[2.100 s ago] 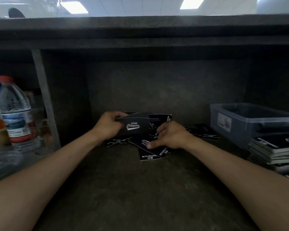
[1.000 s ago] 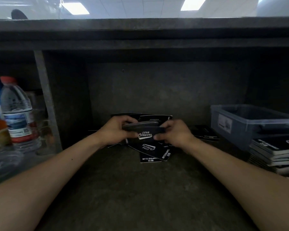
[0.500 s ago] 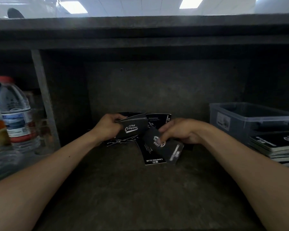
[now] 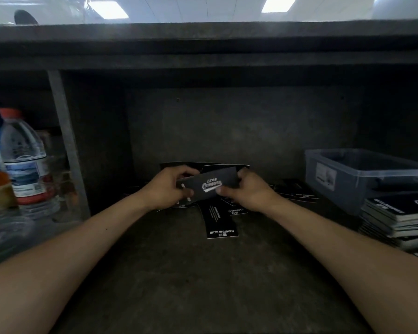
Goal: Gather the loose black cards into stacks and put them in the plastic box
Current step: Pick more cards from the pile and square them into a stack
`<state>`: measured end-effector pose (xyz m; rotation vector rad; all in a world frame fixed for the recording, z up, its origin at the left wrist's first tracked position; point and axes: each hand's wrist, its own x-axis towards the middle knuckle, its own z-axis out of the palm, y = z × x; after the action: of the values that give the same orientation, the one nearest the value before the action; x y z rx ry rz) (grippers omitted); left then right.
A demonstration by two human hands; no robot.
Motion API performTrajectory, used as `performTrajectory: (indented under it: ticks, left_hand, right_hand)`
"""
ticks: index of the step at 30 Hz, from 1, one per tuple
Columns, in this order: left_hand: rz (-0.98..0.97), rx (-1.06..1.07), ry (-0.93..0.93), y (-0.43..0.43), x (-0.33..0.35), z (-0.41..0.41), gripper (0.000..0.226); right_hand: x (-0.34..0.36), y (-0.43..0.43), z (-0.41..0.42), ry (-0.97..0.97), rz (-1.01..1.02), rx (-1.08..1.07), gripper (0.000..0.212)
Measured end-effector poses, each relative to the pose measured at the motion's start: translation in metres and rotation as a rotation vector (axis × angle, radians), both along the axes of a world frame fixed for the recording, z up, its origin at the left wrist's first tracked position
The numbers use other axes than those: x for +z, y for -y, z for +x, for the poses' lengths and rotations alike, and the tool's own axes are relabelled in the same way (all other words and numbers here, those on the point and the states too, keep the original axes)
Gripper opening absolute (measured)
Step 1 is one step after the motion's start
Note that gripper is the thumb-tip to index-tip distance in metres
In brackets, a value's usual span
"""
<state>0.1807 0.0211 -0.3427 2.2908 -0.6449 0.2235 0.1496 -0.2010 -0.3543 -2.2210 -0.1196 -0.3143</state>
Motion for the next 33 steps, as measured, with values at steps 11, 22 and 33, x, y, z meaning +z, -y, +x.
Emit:
performTrajectory:
  ticks: [11, 22, 33]
  left_hand:
    - [-0.15, 0.103, -0.009, -0.002, 0.0, 0.004, 0.041]
    - [-0.135, 0.109, -0.003, -0.001, 0.0, 0.003, 0.039]
    - [-0.17, 0.081, -0.013, -0.003, -0.001, 0.005, 0.034]
  right_hand:
    - [0.012, -0.004, -0.013, -0.19, -0.378, 0.159, 0.09]
    - [0.016, 0.009, -0.013, -0.07, -0.572, 0.187, 0.04]
    - [0.015, -0.004, -0.019, -0.159, -0.605, 0.177, 0.072]
